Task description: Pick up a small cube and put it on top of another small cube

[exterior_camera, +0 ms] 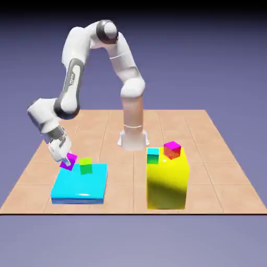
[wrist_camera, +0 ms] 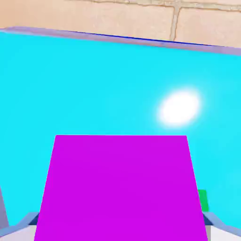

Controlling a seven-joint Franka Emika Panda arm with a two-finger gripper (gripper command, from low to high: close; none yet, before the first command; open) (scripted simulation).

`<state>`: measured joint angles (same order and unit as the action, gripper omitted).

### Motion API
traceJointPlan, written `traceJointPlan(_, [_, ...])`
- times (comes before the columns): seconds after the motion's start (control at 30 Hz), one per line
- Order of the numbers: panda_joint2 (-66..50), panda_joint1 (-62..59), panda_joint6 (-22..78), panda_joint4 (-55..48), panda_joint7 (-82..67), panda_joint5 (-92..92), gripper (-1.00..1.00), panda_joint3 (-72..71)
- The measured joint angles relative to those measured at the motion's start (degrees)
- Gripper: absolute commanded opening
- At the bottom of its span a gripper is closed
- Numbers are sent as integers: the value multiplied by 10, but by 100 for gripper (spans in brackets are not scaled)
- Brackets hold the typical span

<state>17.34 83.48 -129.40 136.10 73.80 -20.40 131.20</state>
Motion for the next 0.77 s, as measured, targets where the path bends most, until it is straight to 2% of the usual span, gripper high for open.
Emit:
traceJointPlan(0.3, [-108,105,124,24,10,-224,-100,187])
traceJointPlan(0.47, [-155,194,190,61,66,-303,-100,280])
traceJointPlan(0.53, [-156,205,192,63,71,-301,-100,282])
traceJointPlan(0.63, [-105,229,117,82,41,-346,-100,259])
traceJointPlan(0.67, [-93,234,100,86,34,-356,100,254])
traceJointPlan(0.77, [-110,225,125,80,45,-340,100,261])
